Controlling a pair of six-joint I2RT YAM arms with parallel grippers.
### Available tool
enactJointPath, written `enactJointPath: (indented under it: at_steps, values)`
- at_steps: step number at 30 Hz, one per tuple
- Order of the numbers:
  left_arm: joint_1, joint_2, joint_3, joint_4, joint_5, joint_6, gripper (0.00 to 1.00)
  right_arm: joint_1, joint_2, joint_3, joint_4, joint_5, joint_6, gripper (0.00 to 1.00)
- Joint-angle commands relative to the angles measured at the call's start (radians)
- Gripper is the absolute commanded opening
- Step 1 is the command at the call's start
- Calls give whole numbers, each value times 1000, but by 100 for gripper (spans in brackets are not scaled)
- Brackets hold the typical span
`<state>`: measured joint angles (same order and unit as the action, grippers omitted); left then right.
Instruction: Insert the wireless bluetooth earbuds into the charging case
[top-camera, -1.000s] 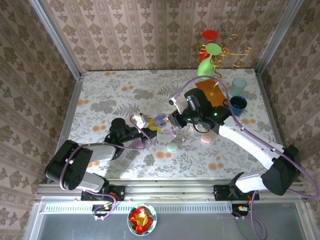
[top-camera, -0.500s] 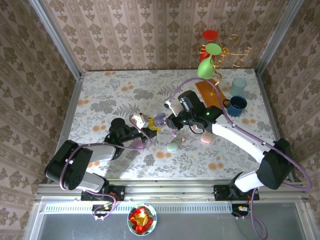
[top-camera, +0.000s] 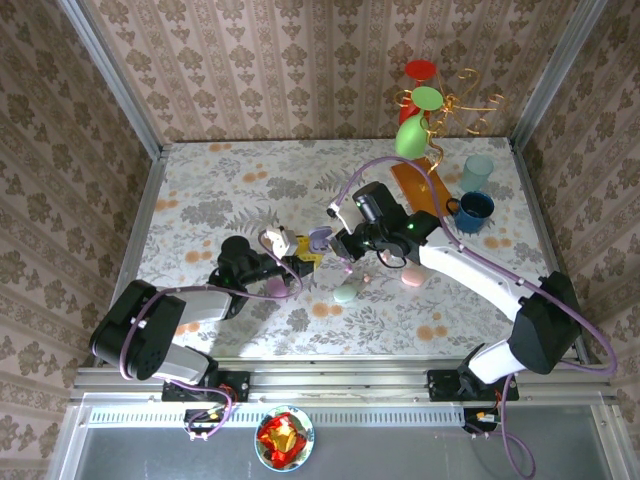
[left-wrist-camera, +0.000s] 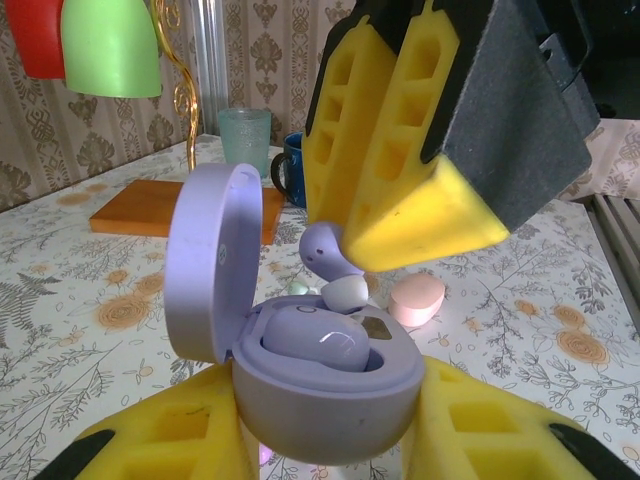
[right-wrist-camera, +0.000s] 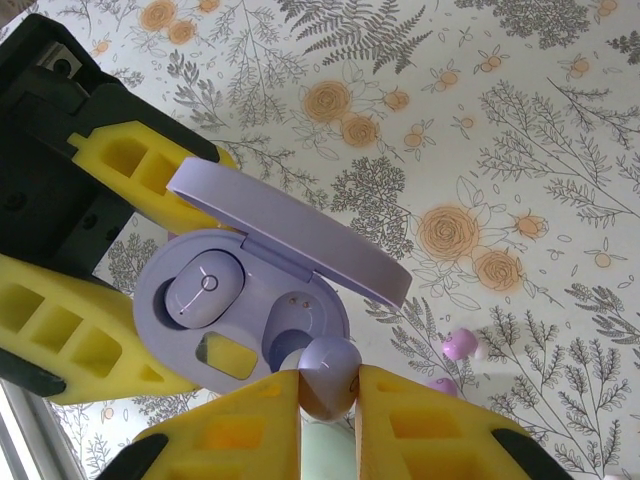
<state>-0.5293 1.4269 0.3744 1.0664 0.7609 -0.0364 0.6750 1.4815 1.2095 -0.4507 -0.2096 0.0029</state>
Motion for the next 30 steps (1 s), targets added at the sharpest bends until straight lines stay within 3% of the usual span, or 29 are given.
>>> enactJointPath:
  at_steps: [1, 7, 12, 30]
  values:
    - [-3, 1, 15, 53, 25, -21, 9, 6, 16, 8, 5, 24, 2, 20]
    - [-1, 1, 15, 56, 13, -27, 9, 9, 23, 12, 7, 4, 3, 20]
    - [0, 1, 16, 56, 8, -26, 9, 8, 14, 15, -8, -10, -3, 27]
    - [1, 23, 14, 67, 10, -31, 9, 9, -17, 15, 14, -50, 13, 29]
